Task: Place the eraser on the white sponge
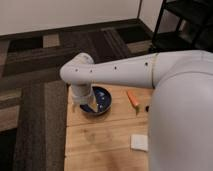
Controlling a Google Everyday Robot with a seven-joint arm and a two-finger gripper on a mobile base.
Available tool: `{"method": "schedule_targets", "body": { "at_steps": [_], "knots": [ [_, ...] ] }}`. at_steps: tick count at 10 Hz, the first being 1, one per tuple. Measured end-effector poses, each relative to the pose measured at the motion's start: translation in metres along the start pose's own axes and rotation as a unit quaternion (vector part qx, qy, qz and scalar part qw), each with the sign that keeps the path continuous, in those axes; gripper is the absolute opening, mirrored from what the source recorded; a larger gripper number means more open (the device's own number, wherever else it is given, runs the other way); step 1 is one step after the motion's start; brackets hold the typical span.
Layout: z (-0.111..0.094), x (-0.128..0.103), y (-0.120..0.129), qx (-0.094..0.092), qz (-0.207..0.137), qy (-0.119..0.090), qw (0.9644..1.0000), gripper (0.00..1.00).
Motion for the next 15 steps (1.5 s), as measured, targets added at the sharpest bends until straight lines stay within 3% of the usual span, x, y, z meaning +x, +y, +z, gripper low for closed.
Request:
{"method": "schedule_targets", "body": {
  "at_steps": [5,8,9,10,12,15],
  "knots": [
    [-0.013,-0.009,-0.047,-0.021,0.008,0.000,0.9998,0.65],
    [-0.016,-0.013,-0.102,0.000,-0.004,0.007,1.0000,0.65],
    [-0.017,-0.014,-0.124,0.011,-0.014,0.006,0.9998,0.65],
    [-0.017,-0.015,-0.129,0.015,-0.016,0.005,0.9998,0.65],
    [-0.023,-0.020,-0.175,0.037,-0.033,-0.004,0.9988,0.65],
    [-0.025,-0.020,-0.180,0.038,-0.035,-0.006,0.9986,0.65]
  ]
}}
